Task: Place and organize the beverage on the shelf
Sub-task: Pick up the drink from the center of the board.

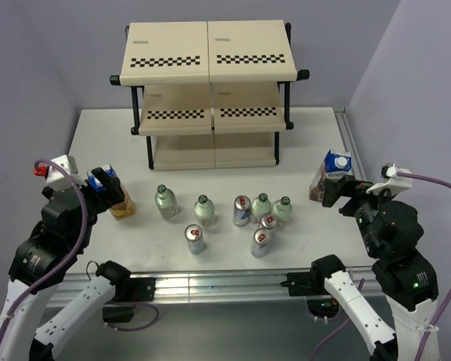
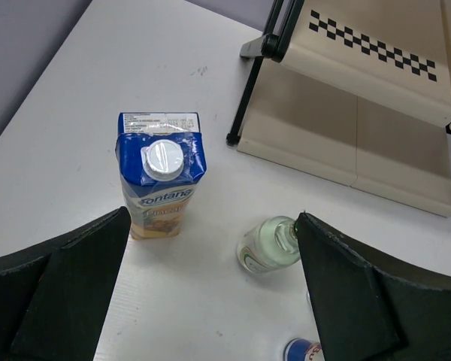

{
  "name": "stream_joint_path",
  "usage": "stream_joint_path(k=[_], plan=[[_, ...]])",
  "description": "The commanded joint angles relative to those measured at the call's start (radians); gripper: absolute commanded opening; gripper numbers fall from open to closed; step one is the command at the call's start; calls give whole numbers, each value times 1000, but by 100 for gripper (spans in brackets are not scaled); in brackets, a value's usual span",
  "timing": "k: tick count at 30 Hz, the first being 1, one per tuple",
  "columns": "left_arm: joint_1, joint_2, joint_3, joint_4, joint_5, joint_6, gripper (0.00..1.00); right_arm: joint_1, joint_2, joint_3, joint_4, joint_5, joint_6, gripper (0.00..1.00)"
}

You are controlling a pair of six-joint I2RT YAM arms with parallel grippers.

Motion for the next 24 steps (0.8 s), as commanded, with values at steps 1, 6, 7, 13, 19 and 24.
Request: stream_joint_path(k=[1,6,7,13,19,24], plan=[[-2,24,19,29,-14,-7,99,5,4,-2,55,-4,-12,100],[-2,34,20,43,-5,-45,100,5,27,-11,59,-29,20,100],[-3,41,23,43,-1,-55,100,5,30,-17,67,-40,28,100],[-2,97,51,50,123,-76,99,5,18,-97,167,-265,74,100],[-2,177,58,55,311,-49,99,5,93,-152,171,-377,91,97],[-23,217,3,37,371,-87,99,5,115,-161,167,-351,97,95]])
